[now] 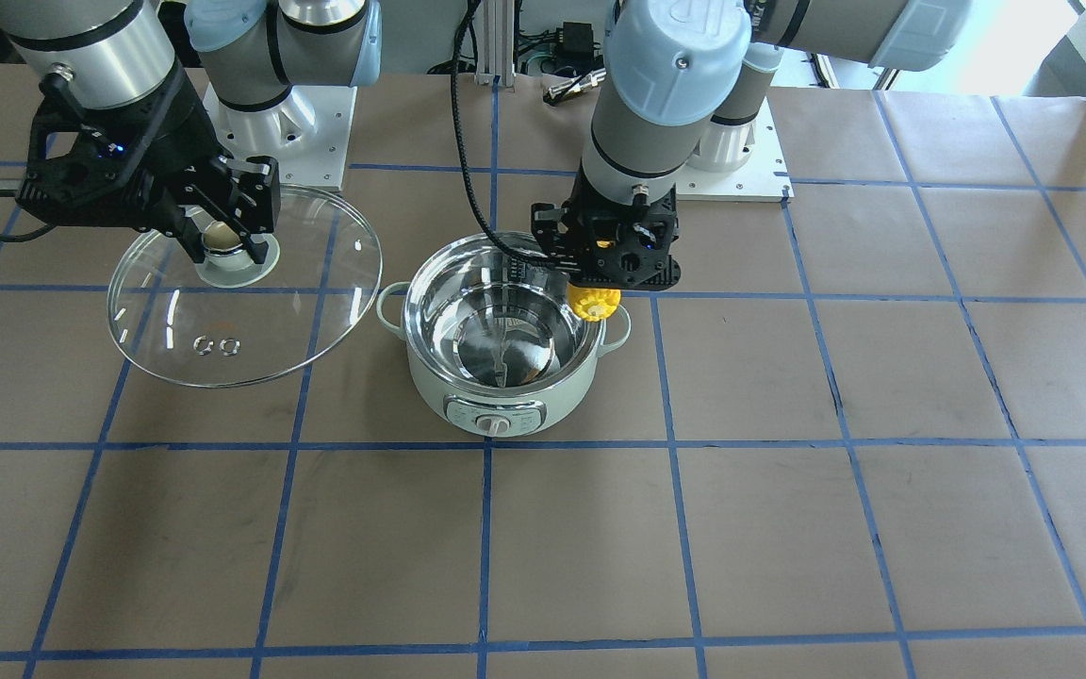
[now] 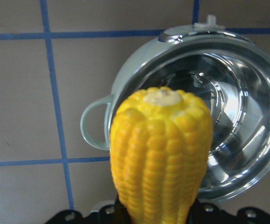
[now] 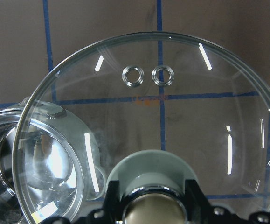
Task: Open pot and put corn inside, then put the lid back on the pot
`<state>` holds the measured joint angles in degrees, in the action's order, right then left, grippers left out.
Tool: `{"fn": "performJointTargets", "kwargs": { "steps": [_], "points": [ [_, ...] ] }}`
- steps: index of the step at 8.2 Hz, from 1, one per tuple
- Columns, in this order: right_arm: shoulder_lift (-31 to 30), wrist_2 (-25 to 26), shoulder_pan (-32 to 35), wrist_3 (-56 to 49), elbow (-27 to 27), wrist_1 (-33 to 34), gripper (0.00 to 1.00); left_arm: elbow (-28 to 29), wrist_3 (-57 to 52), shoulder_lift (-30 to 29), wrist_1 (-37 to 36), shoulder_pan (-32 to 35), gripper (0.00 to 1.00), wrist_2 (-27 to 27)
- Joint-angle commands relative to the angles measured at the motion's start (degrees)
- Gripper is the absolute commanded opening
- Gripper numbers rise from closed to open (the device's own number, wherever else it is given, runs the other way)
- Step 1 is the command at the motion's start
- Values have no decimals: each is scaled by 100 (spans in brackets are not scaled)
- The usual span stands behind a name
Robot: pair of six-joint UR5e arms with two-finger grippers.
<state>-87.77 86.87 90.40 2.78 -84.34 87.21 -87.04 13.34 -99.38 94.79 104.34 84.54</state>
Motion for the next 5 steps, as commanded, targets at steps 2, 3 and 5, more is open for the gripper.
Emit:
{"fn": "performJointTargets", "kwargs": {
  "steps": [2, 3, 5],
  "points": [
    [-21, 49, -154, -190, -4, -450, 24, -435, 151, -195, -285, 516, 0, -351],
    [-21, 41, -154, -190, -4, -451, 24, -576, 73, -309, -355, 517, 0, -342],
    [-21, 41, -154, -190, -12, -460, 24, -603, 72, -494, -818, 517, 0, -360]
  ]
}}
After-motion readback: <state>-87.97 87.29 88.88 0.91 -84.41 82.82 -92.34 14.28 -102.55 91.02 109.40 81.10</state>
